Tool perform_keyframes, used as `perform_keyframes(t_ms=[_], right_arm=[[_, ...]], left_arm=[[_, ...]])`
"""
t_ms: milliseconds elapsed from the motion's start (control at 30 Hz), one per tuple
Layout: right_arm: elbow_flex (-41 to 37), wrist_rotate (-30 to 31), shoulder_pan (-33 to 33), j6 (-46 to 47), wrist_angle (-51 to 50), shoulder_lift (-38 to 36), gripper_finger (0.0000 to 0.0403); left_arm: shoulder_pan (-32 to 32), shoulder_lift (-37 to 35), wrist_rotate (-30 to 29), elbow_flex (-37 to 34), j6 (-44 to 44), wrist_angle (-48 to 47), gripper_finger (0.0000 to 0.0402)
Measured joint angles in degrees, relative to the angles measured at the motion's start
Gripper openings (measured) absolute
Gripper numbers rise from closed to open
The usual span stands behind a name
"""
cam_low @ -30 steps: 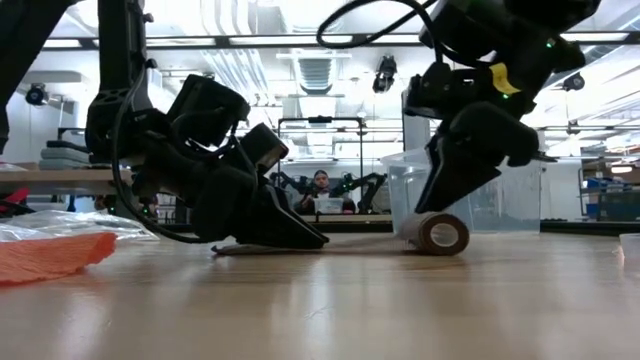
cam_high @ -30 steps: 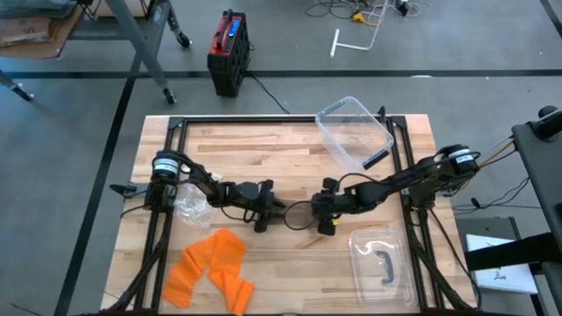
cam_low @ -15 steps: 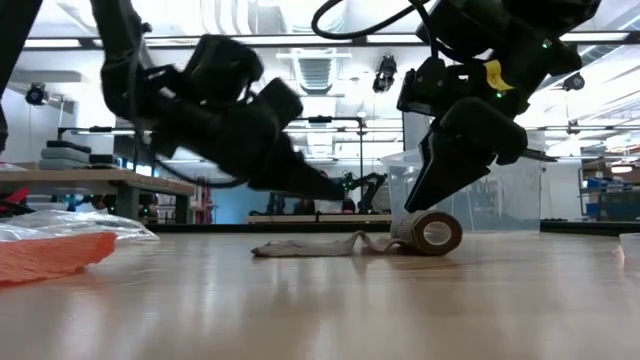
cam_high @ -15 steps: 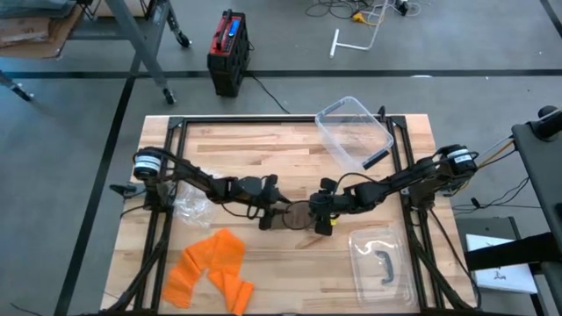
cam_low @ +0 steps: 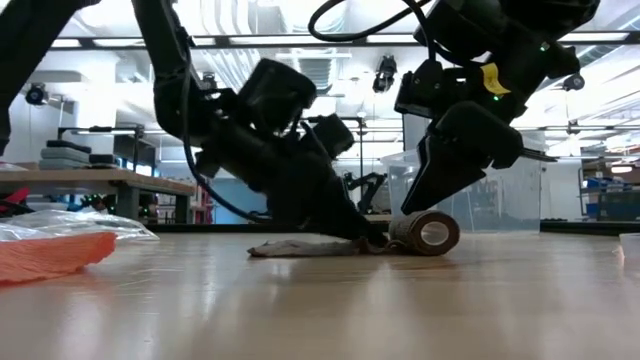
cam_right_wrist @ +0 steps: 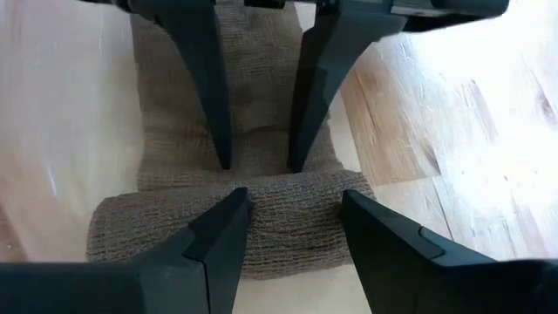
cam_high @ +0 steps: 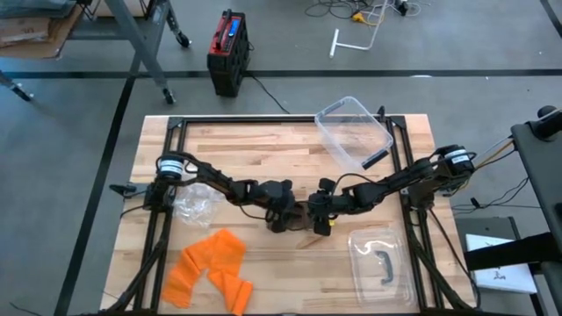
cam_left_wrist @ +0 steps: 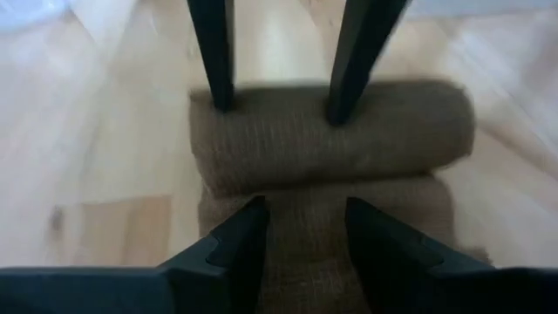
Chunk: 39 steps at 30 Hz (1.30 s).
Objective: Roll bandage
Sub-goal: Uncoil the brown bandage
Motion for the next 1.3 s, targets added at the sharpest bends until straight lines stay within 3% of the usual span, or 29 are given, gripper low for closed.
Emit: perform_keyframes(t_ms=[267,567,1300], right_arm=[[0.0,-0.2,0.0,-0.05,-0.76,-0.5,0.0183],[-0.04,-0.17,-0.02,-0.39,-0.09,-0.58,0.0183],[-0.07,0.0,-0.04,0.0,0.51,-0.6,0.0183]], left_arm=[[0.09,-0.89,0.22,-0.01,2.52,-6.39,0.0139],[0.09,-5.7,0.26,-0.56,5.94,-14.27,0.0156],[0.0,-9.81,0.09,0.54,2.94,-15.92,0.0166]])
